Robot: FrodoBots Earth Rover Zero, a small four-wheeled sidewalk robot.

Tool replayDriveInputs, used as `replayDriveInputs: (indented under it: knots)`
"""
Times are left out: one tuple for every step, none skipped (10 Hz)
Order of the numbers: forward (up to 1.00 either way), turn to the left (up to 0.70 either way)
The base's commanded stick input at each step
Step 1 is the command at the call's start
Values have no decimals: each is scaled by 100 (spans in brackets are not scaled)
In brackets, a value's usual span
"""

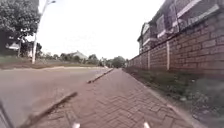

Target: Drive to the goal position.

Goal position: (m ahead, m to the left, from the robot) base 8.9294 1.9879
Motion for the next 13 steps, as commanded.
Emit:
replayDriveInputs:
  knots:
    - [50,0]
    - [50,0]
    - [50,0]
    - [50,0]
    - [50,0]
    - [50,0]
    - [50,0]
    - [50,0]
    - [50,0]
    - [50,0]
    - [50,0]
    - [50,0]
    - [50,0]
